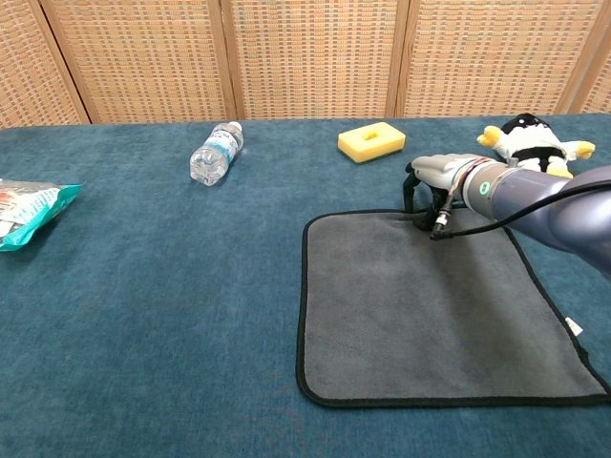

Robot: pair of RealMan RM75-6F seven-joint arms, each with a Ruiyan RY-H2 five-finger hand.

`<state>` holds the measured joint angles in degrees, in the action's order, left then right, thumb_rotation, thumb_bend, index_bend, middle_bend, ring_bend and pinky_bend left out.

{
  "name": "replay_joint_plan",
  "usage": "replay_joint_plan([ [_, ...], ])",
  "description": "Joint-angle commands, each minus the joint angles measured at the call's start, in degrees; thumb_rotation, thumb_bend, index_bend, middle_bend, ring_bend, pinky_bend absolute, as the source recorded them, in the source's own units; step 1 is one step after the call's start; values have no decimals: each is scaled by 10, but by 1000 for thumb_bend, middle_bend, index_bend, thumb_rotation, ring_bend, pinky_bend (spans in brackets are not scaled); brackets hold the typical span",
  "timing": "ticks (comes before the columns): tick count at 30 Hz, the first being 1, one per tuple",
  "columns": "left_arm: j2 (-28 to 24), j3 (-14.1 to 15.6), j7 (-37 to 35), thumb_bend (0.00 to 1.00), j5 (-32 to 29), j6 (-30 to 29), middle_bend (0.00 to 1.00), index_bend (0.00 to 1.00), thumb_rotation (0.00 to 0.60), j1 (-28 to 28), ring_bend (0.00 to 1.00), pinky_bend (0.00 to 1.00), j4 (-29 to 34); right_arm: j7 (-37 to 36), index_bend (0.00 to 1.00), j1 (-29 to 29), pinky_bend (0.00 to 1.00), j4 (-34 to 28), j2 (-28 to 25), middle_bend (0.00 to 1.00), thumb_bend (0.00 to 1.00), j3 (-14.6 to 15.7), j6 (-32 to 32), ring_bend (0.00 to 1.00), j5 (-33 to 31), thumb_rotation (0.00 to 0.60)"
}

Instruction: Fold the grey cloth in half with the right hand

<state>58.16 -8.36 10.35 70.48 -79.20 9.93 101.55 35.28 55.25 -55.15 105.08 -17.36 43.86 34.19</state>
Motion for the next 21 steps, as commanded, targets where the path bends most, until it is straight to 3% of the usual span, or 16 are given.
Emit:
replay_joint_plan([
  [1, 0, 0, 0, 123, -1, 0, 0, 0, 600, 0, 0, 0, 0, -6, 459, -1, 0, -3, -2, 0, 523, 1, 1, 0, 7, 600],
  [21, -2, 1, -2, 122, -5, 1, 0, 0, 600, 2, 0, 0, 1, -17, 573, 2, 0, 11, 3, 0, 537, 6, -1, 0, 17, 600],
])
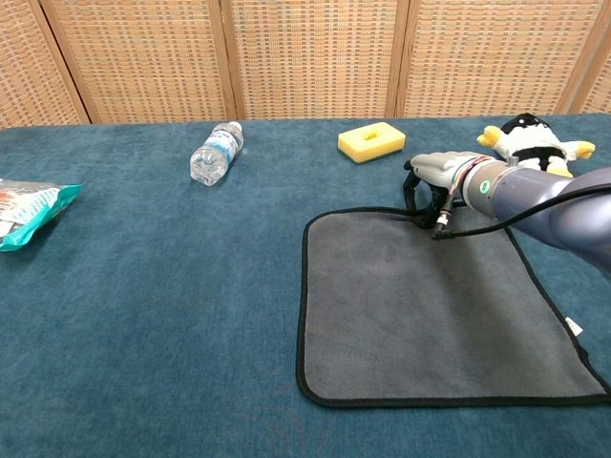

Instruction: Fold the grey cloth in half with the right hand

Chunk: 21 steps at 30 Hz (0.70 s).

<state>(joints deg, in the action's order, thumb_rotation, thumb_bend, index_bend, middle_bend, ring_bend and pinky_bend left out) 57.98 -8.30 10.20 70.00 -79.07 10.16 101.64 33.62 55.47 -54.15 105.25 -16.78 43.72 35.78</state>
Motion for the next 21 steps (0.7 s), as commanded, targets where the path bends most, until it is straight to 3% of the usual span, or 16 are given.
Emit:
replay_joint_plan([
  [1, 0, 0, 0, 123, -1, 0, 0, 0, 600, 0, 0, 0, 0, -1, 580, 0, 0, 2, 2, 0, 545, 1, 1, 0, 2, 600],
  [11, -1, 0, -3, 122, -2, 1, 0, 0, 600, 1, 0, 0, 0, -22, 646, -9, 0, -17, -7, 0, 556, 10, 14, 0, 45, 600],
  [21, -5, 3, -10, 122, 5, 1, 0, 0, 600, 0, 0, 0, 2, -73, 657, -52, 0, -96, -47, 0, 569, 42, 52, 0, 129, 600],
])
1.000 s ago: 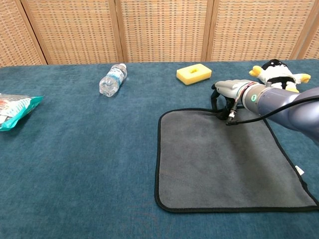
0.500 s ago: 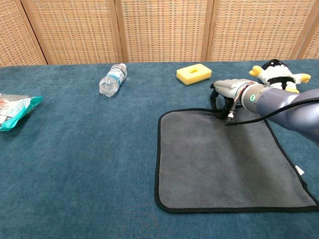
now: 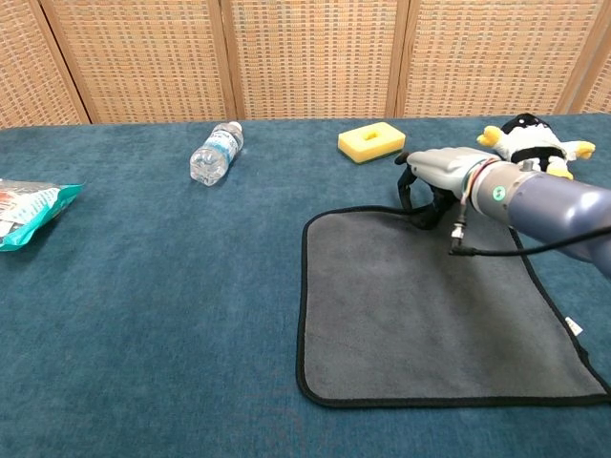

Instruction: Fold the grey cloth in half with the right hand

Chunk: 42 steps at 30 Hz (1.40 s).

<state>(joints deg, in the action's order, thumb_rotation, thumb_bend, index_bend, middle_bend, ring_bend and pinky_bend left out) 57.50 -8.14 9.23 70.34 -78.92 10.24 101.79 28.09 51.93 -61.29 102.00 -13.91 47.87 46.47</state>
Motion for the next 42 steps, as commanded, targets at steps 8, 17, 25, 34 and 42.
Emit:
replay_joint_plan([
  [8, -3, 4, -4, 122, 11, -9, 0, 0, 600, -5, 0, 0, 4, -50, 657, -52, 0, -91, -48, 0, 569, 44, 36, 0, 85, 600],
  [17, -5, 8, -6, 123, 20, -14, 0, 0, 600, -8, 0, 0, 8, -84, 663, -85, 0, -159, -82, 0, 569, 78, 68, 0, 162, 600],
  [25, -6, 10, -6, 122, 25, -13, 0, 0, 600, -8, 0, 0, 9, -93, 663, -108, 0, -205, -98, 0, 568, 106, 87, 0, 213, 600],
  [34, -5, 12, -3, 122, 25, -11, 0, 0, 600, -7, 0, 0, 9, -104, 663, -120, 0, -247, -115, 0, 569, 137, 90, 0, 275, 600],
  [42, -4, 11, 0, 122, 21, -8, 0, 0, 600, -6, 0, 0, 9, -116, 663, -132, 0, -271, -132, 0, 569, 160, 96, 0, 320, 600],
])
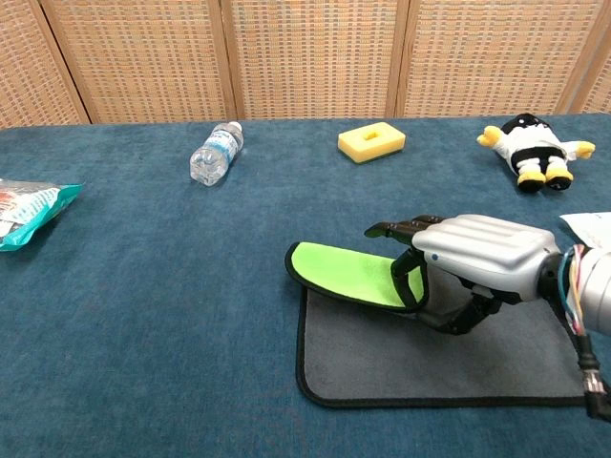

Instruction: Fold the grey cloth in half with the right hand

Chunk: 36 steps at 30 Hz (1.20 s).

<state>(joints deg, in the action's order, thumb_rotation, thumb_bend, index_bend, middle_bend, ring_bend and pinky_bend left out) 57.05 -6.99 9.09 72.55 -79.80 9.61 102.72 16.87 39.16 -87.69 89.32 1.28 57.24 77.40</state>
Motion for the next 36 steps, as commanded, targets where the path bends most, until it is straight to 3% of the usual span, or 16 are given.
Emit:
replay_joint_plan([
  [1, 0, 0, 2, 122, -1, 1, 0, 0, 600, 1, 0, 0, 0, -4, 663, -6, 0, -9, -6, 0, 569, 11, 3, 0, 16, 600],
  [23, -1, 1, 5, 122, -3, 1, 0, 0, 600, 0, 0, 0, 4, -34, 663, -36, 0, -13, -44, 0, 569, 73, 15, 0, 121, 600],
  [36, 1, 2, 9, 122, -5, 2, 0, 0, 600, 1, 0, 0, 4, -44, 663, -43, 0, -3, -62, 0, 569, 79, 3, 0, 141, 600],
])
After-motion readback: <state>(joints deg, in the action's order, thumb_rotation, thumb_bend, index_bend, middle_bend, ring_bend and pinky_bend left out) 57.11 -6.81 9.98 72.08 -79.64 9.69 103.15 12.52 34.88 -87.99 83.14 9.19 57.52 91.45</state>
